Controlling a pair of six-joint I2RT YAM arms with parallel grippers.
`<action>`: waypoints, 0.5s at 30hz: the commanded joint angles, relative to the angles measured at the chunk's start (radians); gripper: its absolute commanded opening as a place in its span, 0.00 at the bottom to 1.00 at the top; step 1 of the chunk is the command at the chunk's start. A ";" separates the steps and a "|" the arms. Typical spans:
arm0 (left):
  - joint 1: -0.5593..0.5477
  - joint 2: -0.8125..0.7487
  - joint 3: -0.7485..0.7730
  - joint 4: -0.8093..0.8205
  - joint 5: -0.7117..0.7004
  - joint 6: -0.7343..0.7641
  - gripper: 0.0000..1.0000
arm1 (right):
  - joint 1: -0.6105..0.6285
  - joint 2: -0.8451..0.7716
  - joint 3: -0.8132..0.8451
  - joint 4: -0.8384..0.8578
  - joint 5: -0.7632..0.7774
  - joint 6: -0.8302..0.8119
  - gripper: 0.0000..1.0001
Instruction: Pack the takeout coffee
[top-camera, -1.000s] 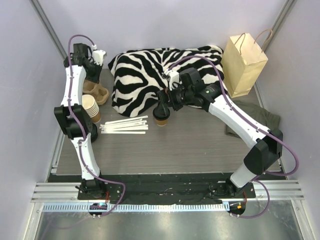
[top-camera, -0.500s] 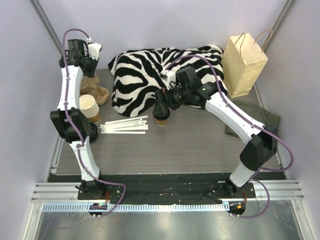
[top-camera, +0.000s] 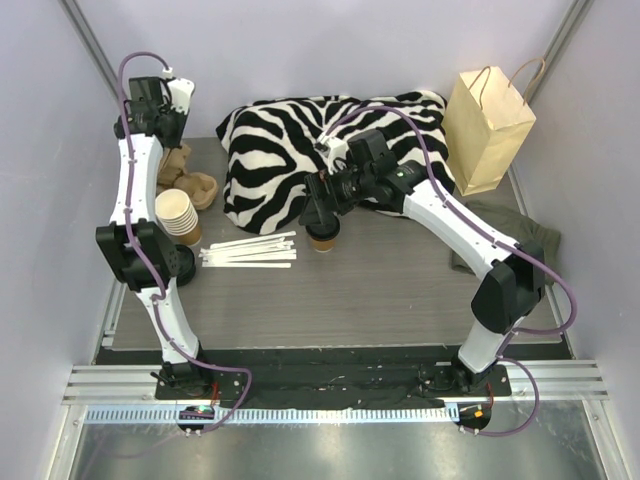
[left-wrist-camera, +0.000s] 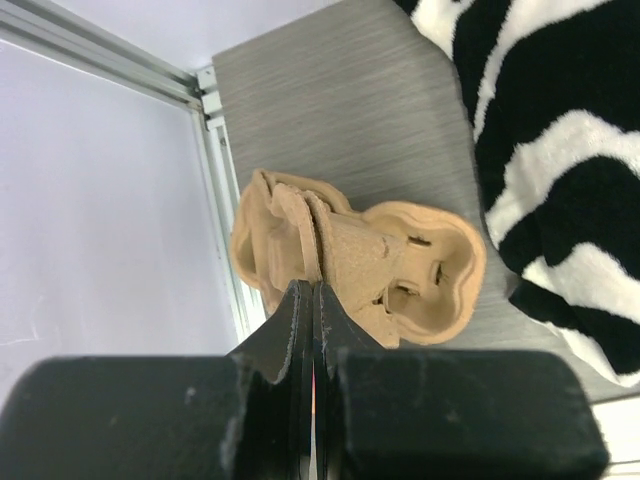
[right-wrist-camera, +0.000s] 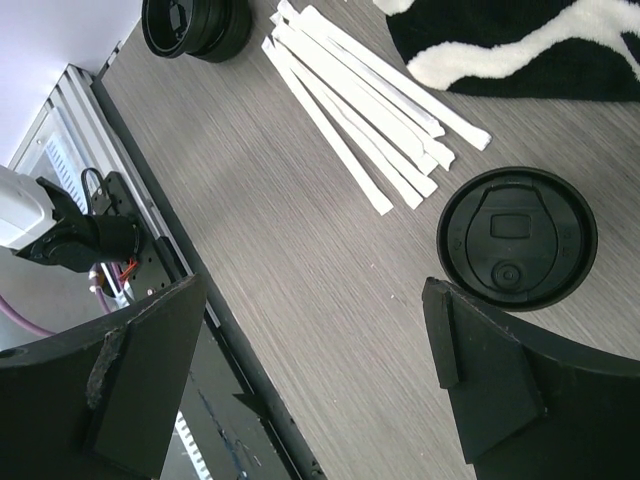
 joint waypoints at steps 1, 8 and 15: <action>0.023 -0.066 0.017 0.067 -0.001 0.015 0.00 | -0.004 0.007 0.063 0.046 -0.016 0.012 1.00; 0.044 -0.117 -0.021 0.143 0.010 -0.041 0.00 | -0.006 0.030 0.076 0.111 -0.025 0.077 1.00; 0.031 -0.089 0.094 0.042 -0.004 -0.038 0.00 | -0.007 0.059 0.116 0.117 -0.032 0.092 1.00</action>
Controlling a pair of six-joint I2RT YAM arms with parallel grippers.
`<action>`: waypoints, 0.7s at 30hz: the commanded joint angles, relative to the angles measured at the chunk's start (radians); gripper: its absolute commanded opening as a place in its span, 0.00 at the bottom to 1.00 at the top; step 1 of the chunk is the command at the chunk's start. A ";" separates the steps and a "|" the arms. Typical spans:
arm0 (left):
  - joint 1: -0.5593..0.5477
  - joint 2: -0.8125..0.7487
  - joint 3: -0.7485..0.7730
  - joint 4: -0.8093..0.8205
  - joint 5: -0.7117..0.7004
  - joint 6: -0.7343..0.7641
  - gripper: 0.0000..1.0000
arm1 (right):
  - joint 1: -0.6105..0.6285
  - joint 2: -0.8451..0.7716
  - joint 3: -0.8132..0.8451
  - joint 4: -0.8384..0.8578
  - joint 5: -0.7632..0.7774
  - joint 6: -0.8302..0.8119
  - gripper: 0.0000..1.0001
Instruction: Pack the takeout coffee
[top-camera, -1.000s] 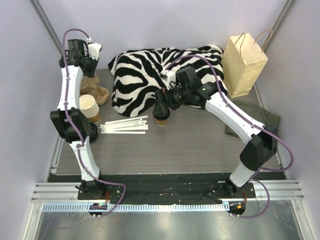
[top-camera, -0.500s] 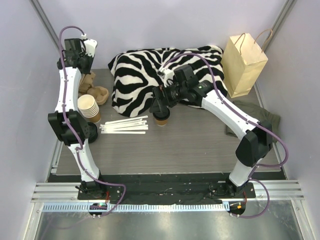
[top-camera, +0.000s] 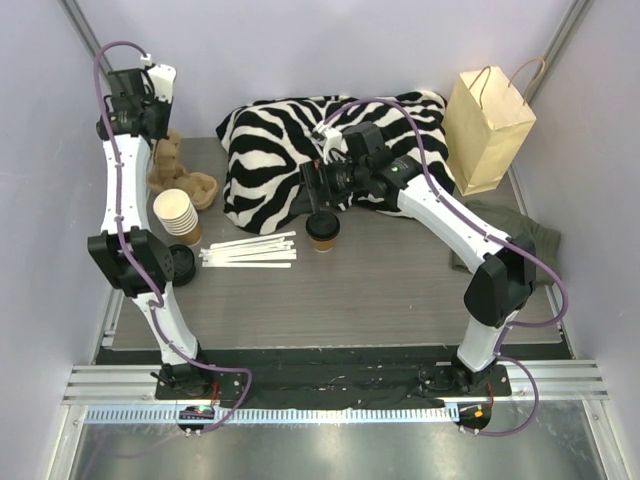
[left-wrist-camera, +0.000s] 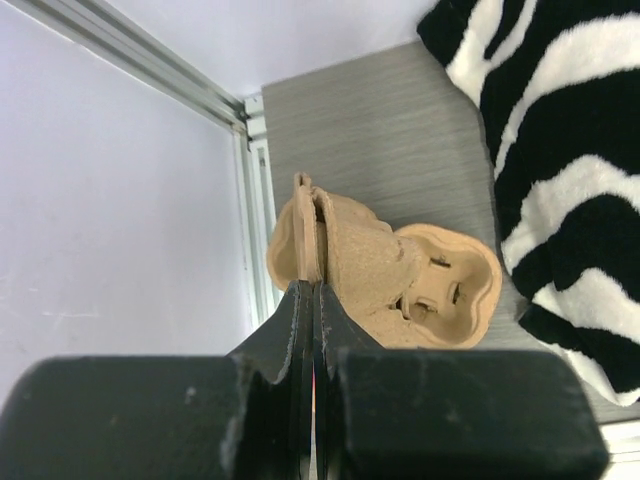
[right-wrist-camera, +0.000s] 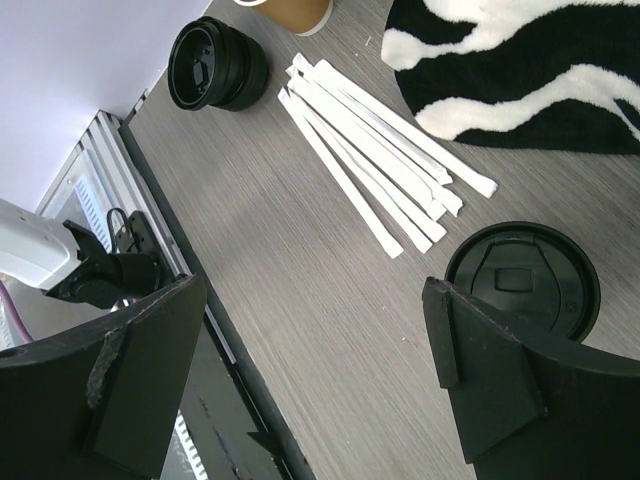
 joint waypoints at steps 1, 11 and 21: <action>-0.005 -0.043 0.052 0.030 -0.068 0.002 0.00 | -0.005 0.001 0.051 0.049 -0.022 0.025 1.00; -0.057 -0.083 -0.168 0.100 -0.083 0.137 0.00 | -0.005 0.018 0.058 0.056 -0.023 0.033 1.00; -0.054 -0.037 -0.171 0.029 0.031 0.048 0.00 | -0.005 0.029 0.069 0.057 -0.031 0.031 1.00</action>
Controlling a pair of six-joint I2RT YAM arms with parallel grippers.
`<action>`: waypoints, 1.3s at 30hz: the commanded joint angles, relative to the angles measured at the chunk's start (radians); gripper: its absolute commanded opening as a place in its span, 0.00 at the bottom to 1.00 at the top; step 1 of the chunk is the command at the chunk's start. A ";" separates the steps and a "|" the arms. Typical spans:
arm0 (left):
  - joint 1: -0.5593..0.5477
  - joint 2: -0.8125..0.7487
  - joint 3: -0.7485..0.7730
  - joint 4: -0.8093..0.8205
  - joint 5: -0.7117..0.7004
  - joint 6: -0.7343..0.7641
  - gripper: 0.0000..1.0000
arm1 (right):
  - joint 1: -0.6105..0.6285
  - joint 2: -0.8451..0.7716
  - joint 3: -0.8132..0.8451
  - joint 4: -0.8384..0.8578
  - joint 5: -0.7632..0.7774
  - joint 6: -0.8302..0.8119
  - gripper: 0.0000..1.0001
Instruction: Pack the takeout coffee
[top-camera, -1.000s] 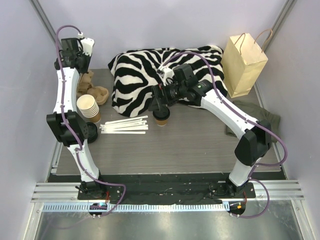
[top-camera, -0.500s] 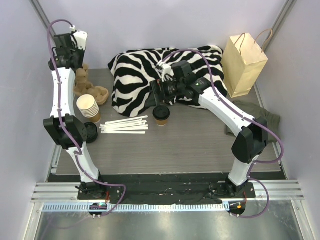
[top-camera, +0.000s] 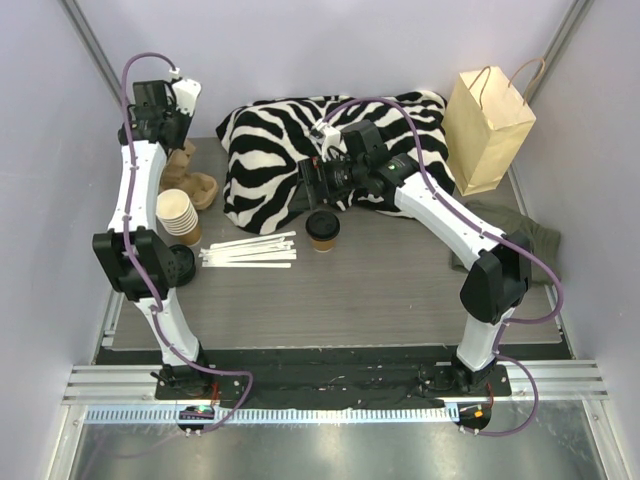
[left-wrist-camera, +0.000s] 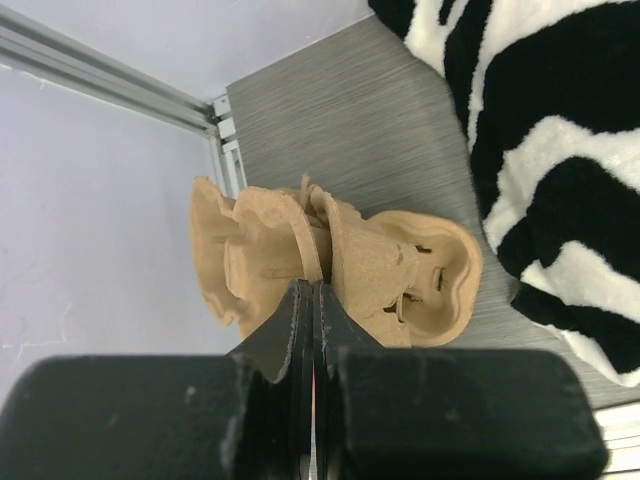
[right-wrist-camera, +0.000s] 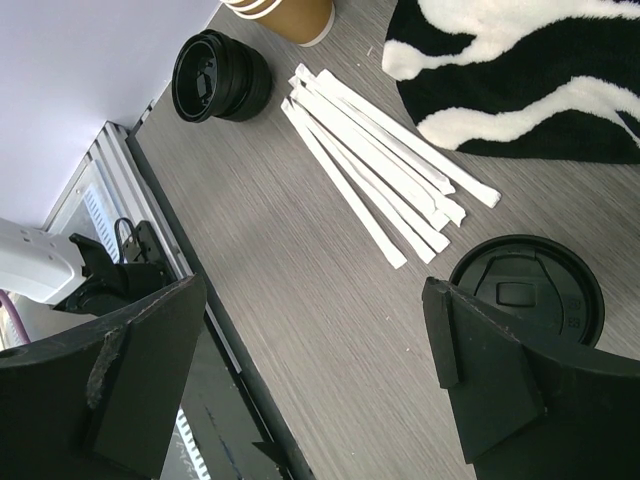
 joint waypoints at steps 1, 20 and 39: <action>0.014 0.012 -0.008 -0.064 0.085 -0.036 0.00 | -0.001 -0.004 0.040 0.039 -0.020 0.003 1.00; -0.024 -0.016 -0.177 -0.159 0.174 0.008 0.00 | -0.001 -0.012 0.022 0.035 -0.030 0.003 1.00; -0.037 -0.074 -0.086 0.014 -0.001 0.025 0.00 | -0.001 -0.024 -0.003 0.035 -0.036 -0.002 1.00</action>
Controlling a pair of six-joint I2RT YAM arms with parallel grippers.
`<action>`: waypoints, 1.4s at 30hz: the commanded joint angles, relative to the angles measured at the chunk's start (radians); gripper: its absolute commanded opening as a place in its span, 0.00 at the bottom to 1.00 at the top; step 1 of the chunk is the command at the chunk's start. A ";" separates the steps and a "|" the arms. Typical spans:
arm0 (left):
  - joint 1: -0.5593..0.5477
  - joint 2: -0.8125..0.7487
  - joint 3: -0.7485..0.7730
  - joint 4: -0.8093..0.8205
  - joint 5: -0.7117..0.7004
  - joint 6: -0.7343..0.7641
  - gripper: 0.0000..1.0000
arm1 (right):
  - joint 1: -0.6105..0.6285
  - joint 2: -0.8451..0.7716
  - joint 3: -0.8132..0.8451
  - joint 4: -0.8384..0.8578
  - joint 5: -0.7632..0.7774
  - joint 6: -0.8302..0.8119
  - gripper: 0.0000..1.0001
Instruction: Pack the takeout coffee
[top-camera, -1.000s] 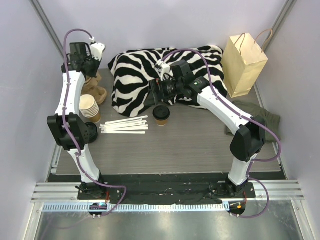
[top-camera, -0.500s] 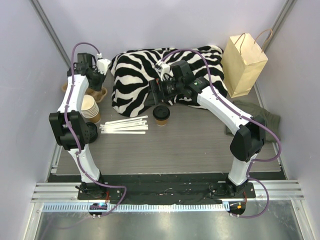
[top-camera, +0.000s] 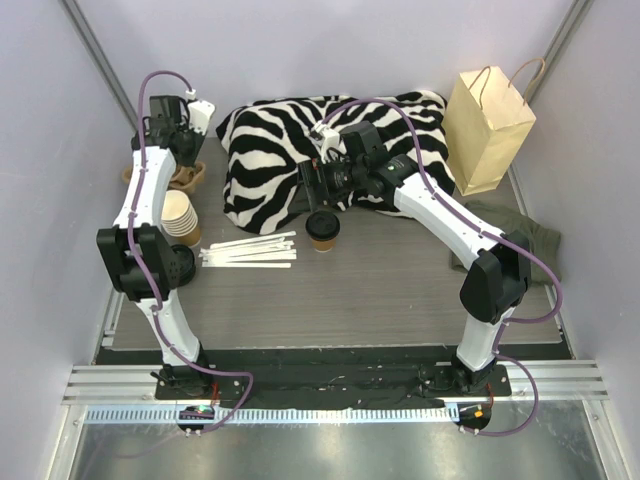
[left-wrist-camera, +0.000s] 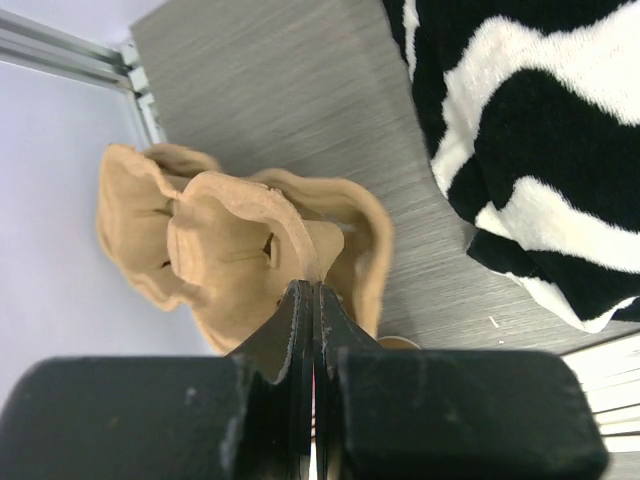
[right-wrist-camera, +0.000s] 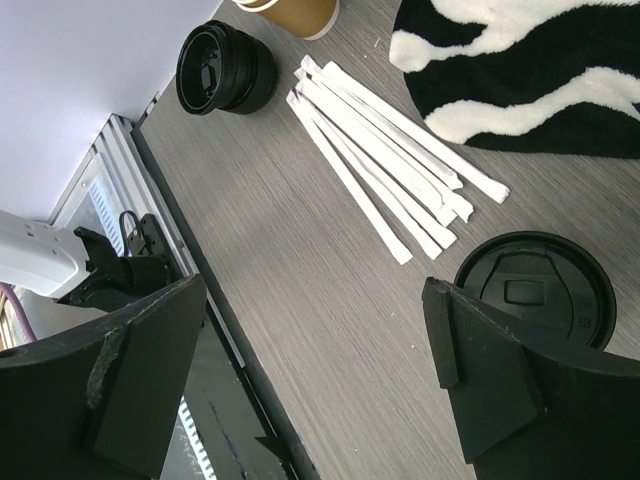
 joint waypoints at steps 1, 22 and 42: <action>-0.011 -0.077 0.038 0.054 -0.025 0.029 0.00 | -0.001 -0.026 0.007 0.035 -0.017 0.001 1.00; -0.033 -0.135 0.175 0.116 -0.081 0.068 0.00 | -0.003 -0.035 0.015 0.032 -0.007 -0.003 1.00; -0.160 -0.340 0.181 -0.044 0.111 0.040 0.00 | -0.070 -0.078 0.053 -0.016 -0.004 -0.018 1.00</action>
